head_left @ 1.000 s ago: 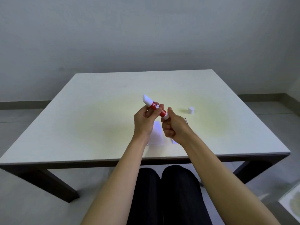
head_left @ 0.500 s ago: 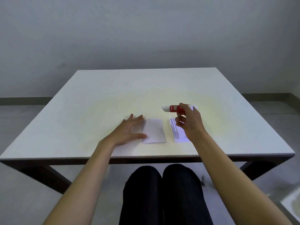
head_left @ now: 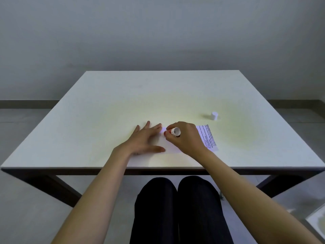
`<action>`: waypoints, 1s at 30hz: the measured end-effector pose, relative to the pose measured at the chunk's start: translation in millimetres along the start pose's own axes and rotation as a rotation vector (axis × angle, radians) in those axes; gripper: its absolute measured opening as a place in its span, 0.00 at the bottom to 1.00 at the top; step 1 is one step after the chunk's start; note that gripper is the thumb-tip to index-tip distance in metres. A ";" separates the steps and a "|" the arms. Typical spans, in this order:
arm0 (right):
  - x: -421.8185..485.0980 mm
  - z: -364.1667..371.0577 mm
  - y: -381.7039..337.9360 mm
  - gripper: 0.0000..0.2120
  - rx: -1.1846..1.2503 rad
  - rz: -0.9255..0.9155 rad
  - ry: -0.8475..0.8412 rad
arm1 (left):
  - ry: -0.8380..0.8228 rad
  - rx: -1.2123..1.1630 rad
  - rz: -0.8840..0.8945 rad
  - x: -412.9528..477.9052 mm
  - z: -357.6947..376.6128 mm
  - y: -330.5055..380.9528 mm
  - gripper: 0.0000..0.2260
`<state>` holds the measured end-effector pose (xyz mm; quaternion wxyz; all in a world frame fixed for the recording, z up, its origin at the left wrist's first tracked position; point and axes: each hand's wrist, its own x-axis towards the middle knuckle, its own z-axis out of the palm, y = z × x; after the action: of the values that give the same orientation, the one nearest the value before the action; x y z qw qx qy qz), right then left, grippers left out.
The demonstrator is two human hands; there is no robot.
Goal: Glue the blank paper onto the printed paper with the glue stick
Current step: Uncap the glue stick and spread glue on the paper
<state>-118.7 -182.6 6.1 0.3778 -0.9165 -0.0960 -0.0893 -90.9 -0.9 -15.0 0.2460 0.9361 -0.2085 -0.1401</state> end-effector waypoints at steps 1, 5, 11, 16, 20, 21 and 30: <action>-3.2 -1.1 -1.2 0.12 0.030 0.006 -0.055 | -0.001 -0.012 -0.005 0.0 0.5 0.1 0.39; 2.5 -9.0 -0.8 0.07 0.176 0.078 -0.129 | -0.011 -0.038 -0.013 -0.9 -0.5 2.1 0.40; 7.4 -8.0 7.6 0.11 0.123 0.107 0.044 | -0.027 -0.018 -0.019 -1.3 -3.3 5.3 0.40; -5.6 -19.8 5.4 0.04 0.219 0.090 -0.184 | -0.017 -0.060 -0.042 -1.6 -1.4 4.5 0.41; 7.3 -29.7 11.9 0.04 0.216 0.172 -0.037 | -0.038 -0.006 -0.032 -0.1 -3.3 4.5 0.41; 8.8 -29.1 12.5 0.05 0.206 0.192 0.002 | -0.041 -0.006 -0.032 -0.1 -3.6 4.6 0.40; -8.1 -39.2 14.3 0.04 0.273 0.134 -0.176 | -0.040 -0.038 -0.043 -1.3 -3.8 6.0 0.41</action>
<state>-126.6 -221.3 21.9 0.4941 -0.8653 -0.0786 0.0305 -92.5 -3.4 -8.5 0.2566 0.9326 -0.1906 -0.1678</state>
